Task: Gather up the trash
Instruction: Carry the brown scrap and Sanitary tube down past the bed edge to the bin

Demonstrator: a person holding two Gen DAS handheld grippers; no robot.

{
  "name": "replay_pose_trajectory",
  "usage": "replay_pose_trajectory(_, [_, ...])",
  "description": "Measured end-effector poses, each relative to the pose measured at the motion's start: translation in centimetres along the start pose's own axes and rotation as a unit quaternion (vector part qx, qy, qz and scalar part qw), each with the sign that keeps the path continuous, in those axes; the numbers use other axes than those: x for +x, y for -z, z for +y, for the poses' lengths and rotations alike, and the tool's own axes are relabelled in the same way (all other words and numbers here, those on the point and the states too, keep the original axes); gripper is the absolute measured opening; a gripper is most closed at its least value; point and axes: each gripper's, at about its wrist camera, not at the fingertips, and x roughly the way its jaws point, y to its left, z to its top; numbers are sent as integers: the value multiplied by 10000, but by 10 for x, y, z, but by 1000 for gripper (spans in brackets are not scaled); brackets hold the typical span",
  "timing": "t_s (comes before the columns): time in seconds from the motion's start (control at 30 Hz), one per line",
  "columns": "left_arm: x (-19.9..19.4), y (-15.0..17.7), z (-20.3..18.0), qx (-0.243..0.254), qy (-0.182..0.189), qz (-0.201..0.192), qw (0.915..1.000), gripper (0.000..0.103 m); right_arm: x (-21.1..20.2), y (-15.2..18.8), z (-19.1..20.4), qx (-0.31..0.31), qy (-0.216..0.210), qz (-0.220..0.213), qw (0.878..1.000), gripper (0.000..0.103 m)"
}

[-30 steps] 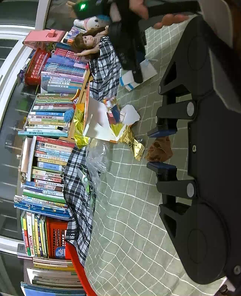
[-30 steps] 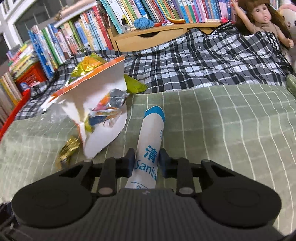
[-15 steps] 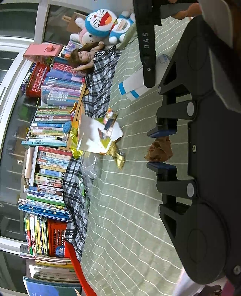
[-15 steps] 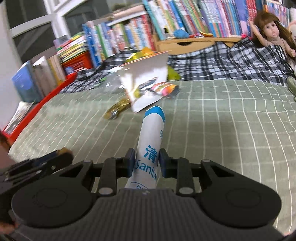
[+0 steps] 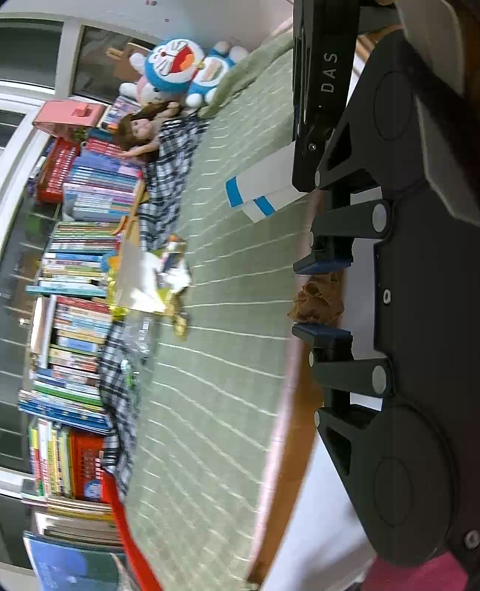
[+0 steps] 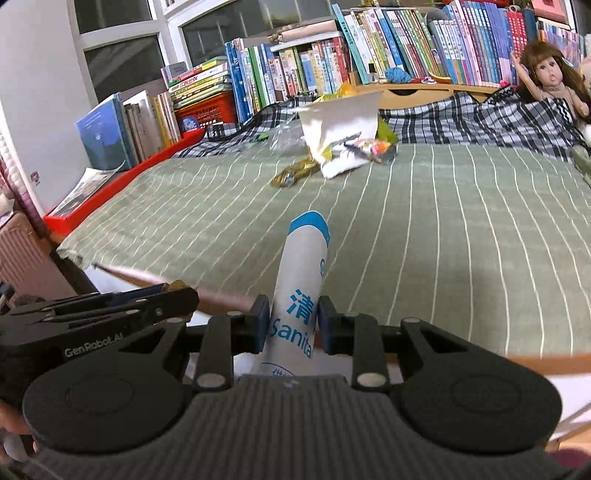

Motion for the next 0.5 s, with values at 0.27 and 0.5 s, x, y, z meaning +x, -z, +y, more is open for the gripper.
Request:
replay_pose_trajectory(0.27, [-1,40,4,-136,-101,524,9985,27,-8,41,3,175,4,214,9996,33])
replay_pose_trajectory(0.5, [12,69,6,-83,-238,1037,9943,27,5,73,1,202,149,621,9978,33])
